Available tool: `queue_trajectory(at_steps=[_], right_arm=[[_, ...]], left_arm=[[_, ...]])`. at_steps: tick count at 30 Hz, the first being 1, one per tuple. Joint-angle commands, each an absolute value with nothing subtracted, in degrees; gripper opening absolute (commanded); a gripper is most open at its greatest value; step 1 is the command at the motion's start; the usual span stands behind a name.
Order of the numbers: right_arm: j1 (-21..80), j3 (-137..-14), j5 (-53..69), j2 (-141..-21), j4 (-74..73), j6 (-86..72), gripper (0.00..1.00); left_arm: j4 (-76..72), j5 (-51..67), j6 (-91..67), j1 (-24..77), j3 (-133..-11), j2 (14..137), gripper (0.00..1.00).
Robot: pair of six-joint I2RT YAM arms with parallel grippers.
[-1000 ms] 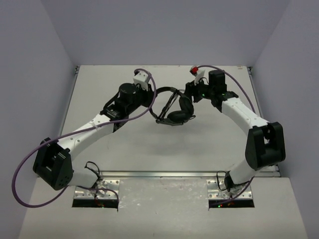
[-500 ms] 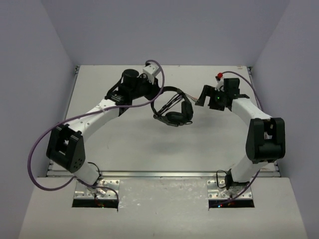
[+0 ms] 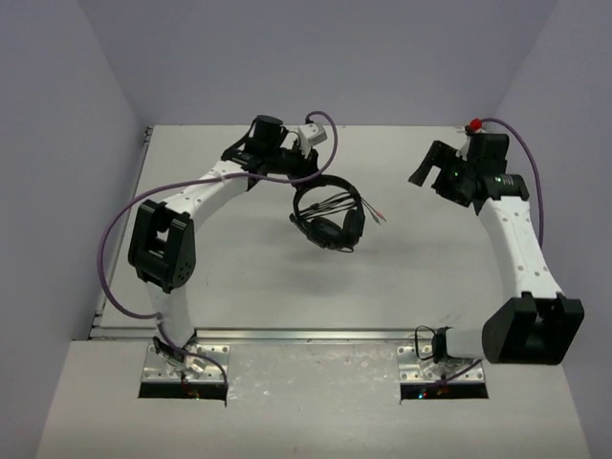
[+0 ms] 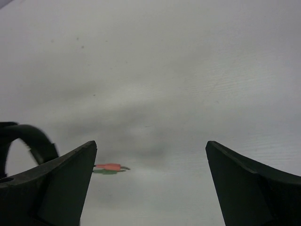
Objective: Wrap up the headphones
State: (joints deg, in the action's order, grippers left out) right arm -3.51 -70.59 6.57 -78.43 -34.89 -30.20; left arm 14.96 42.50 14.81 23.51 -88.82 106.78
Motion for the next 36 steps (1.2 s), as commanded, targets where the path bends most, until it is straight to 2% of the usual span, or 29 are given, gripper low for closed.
queue_trajectory(at_steps=[1,10,14,21,25,28,33,36], right_arm=[[-3.3,-68.7,15.4,-72.4,-35.3,-29.5,0.99],[-3.2,-58.5,23.7,-58.1,-31.6,-28.5,0.99],[-3.3,-56.5,26.3,-55.6,-30.0,-28.8,0.99],[-3.3,-55.3,30.5,-55.5,-28.7,-29.0,0.99],[-3.3,-53.7,31.8,-54.4,-27.5,-29.1,0.99],[-3.2,-52.7,32.5,-53.5,-27.1,-28.9,0.99],[-3.3,-52.9,33.7,-52.6,-27.0,-28.8,0.99],[-3.3,-53.3,33.8,-52.3,-27.0,-28.7,0.99]], left_arm=[[18.8,55.1,19.3,23.2,-93.7,110.2,0.03],[36.2,65.5,40.7,23.6,-103.0,124.5,0.03],[34.3,64.4,42.9,25.5,-97.7,125.7,0.03],[14.9,60.9,34.0,29.2,-82.2,121.6,0.02],[20.6,58.3,37.0,32.1,-83.9,122.5,0.03],[18.2,56.8,35.1,32.6,-81.5,122.7,0.05],[12.9,54.2,30.8,32.9,-78.5,122.3,0.16],[11.7,51.2,29.5,32.8,-78.0,121.3,0.27]])
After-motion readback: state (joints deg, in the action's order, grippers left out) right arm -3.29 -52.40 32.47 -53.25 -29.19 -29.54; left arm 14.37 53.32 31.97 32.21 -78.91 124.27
